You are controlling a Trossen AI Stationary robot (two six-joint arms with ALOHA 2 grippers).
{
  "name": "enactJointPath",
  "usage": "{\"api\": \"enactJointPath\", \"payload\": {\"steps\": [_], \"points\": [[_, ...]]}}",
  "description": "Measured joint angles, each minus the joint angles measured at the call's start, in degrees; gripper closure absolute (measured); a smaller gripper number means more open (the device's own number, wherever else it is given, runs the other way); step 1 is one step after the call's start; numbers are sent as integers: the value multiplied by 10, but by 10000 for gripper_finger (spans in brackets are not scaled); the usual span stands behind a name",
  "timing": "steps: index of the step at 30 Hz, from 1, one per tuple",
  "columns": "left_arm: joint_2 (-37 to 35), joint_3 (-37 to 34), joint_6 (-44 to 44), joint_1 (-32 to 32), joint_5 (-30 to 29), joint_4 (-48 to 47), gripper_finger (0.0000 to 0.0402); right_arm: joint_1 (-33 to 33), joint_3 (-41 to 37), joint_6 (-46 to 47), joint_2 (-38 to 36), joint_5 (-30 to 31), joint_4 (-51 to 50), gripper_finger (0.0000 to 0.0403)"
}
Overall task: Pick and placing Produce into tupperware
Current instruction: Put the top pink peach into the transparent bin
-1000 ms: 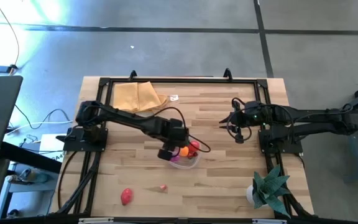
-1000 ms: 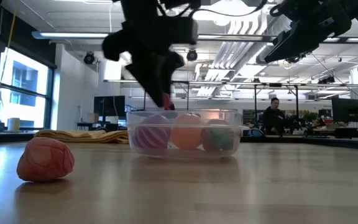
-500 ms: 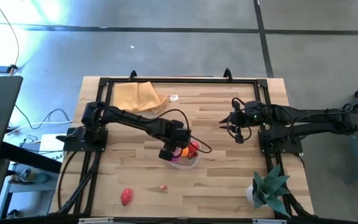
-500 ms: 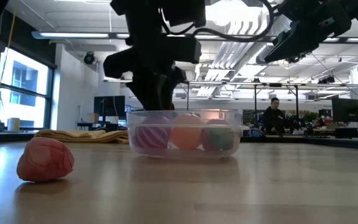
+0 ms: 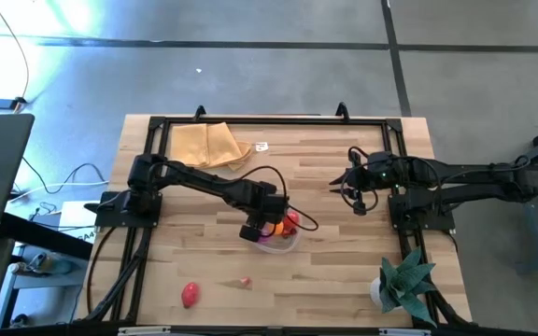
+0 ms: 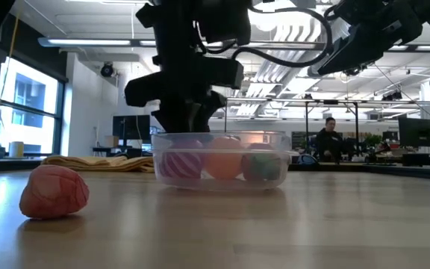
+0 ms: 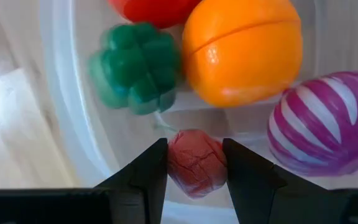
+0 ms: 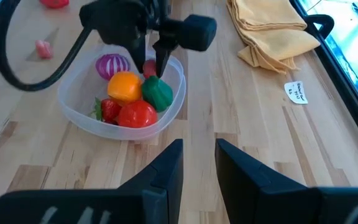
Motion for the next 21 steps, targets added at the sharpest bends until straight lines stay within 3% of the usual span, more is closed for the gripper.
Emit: {"api": "enactJointPath", "payload": {"steps": [15,21], "points": [[6,0,8,0,-1,8,267,0,0,0,0,0,0,320],[6,0,9,0,-1,5,246,0,0,0,0,0,0,320]]}}
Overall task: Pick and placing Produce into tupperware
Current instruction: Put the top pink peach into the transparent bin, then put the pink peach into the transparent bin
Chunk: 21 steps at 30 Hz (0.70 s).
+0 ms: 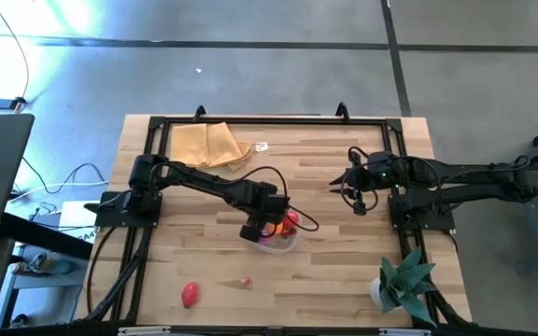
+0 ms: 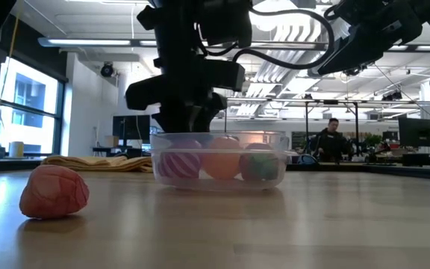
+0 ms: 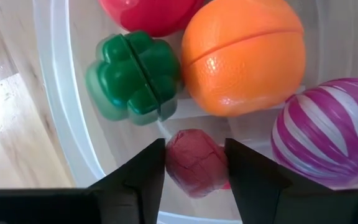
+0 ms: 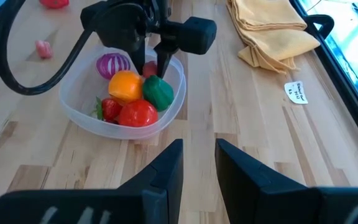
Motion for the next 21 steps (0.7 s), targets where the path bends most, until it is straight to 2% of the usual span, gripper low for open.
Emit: {"api": "enactJointPath", "payload": {"steps": [12,21], "points": [[0,4,20,0,-1,-6,228,0,0,0,0,0,0,320],[-1,115,25,-1,-15,-136,228,0,0,0,0,0,0,320]]}}
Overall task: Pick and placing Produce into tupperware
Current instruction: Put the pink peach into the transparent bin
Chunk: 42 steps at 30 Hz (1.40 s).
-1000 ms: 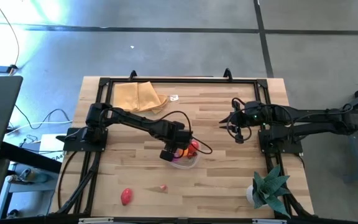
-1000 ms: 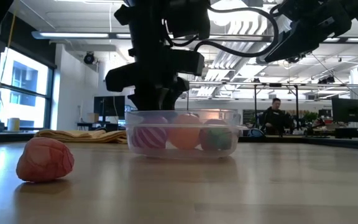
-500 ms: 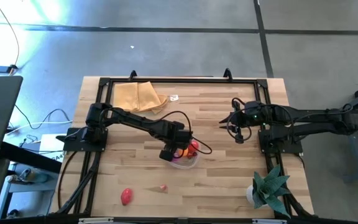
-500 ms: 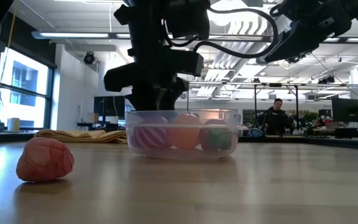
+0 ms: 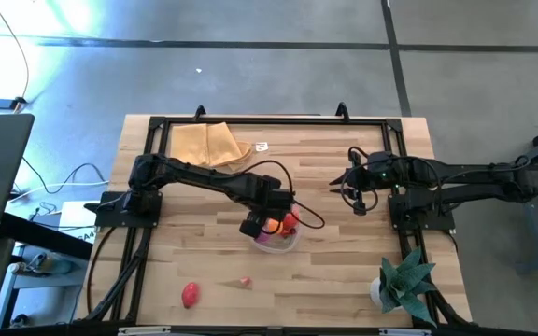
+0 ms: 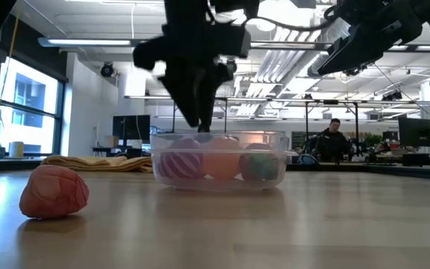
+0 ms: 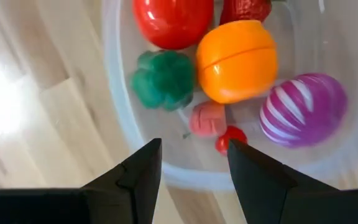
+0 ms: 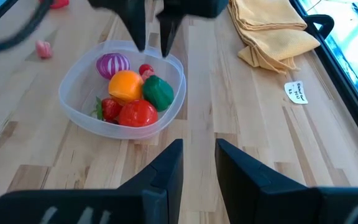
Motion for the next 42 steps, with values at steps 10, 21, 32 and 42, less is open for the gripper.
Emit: {"api": "enactJointPath", "payload": {"steps": [10,21,32,42], "points": [[-44,71,-131,-65,10,-190,228,0,0,0,0,0,1,320],[-92,0,-342,-270,-83,-193,228,0,0,0,0,0,0,320],[-89,-109,-362,-317,-51,16,228,0,0,0,0,0,0,320],[-66,-144,-256,-272,49,151,228,0,0,0,0,0,-1,320]]}}
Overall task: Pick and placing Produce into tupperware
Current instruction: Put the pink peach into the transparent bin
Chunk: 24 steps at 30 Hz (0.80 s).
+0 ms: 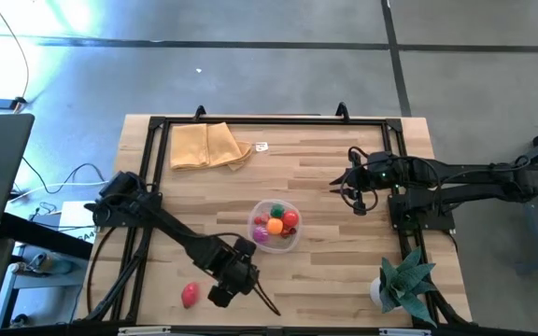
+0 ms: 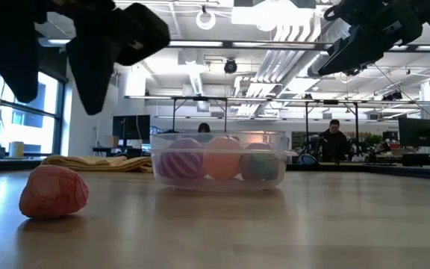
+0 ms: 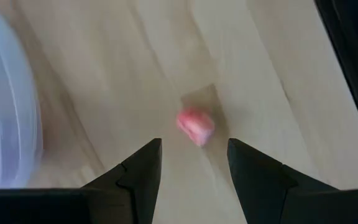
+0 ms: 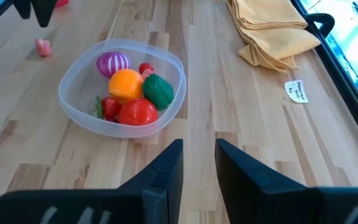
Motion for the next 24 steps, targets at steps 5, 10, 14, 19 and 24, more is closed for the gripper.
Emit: {"api": "enactJointPath", "payload": {"steps": [5,10,14,19,24], "points": [[5,-1,35,2,7,11,228,0,0,0,0,0,1,320],[20,-2,34,2,22,15,228,0,0,0,0,0,2,320],[39,-2,34,2,31,25,227,0,0,0,0,0,1,320],[49,-2,29,3,30,34,227,0,0,0,0,0,2,320],[49,-2,25,3,30,37,227,0,0,0,0,0,1,320]]}}
